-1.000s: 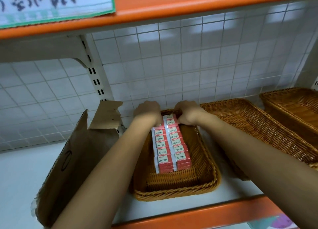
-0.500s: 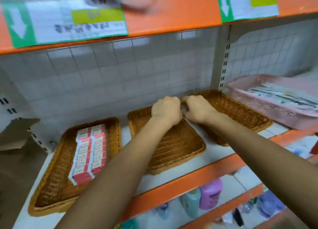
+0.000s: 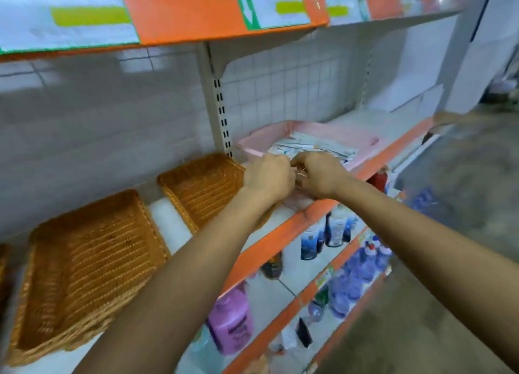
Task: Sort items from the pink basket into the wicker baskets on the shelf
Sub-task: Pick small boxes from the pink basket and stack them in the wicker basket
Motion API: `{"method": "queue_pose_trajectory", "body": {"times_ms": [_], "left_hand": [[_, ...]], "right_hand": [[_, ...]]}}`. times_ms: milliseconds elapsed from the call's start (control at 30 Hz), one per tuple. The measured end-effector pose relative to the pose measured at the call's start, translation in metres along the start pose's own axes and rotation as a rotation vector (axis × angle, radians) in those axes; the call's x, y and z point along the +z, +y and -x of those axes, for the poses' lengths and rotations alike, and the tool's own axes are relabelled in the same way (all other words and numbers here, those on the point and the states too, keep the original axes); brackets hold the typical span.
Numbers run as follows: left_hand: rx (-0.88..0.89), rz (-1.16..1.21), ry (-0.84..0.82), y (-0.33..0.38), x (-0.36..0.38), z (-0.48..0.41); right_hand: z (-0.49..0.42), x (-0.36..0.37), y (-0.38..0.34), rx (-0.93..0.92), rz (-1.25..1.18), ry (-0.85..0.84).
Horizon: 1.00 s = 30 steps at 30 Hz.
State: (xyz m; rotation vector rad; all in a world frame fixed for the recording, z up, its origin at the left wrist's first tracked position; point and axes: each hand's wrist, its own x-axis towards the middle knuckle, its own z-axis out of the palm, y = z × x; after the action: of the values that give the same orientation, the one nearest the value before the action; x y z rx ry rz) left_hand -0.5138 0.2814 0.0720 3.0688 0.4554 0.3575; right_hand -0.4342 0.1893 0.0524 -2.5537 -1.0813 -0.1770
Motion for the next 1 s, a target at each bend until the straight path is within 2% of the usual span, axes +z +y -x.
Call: {"method": "queue_pose_trajectory", "body": {"times_ms": [200,333,600,867,1000], "left_hand": [[0.075,0.002,-0.021,0.024,0.017,-0.057],[0.106,-0.011,-0.078,0.021,0.033,-0.102],[0.159,-0.024,-0.242,-0.016,0.062,-0.182],[0.093,-0.106,-0.377,-0.046,0.073,-0.205],[0.030,-0.116,-0.342,-0.049,0.076,-0.213]], "right_hand": [[-0.028,-0.006,0.053,0.064,0.015,-0.010],[-0.063,-0.004,0.079,0.043,0.070,-0.053],[-0.144,0.013,0.095,-0.088,0.149,-0.308],[-0.190,0.025,0.087,-0.227,-0.045,-0.621],[-0.212,0.036,0.089,-0.308,-0.086,-0.663]]}}
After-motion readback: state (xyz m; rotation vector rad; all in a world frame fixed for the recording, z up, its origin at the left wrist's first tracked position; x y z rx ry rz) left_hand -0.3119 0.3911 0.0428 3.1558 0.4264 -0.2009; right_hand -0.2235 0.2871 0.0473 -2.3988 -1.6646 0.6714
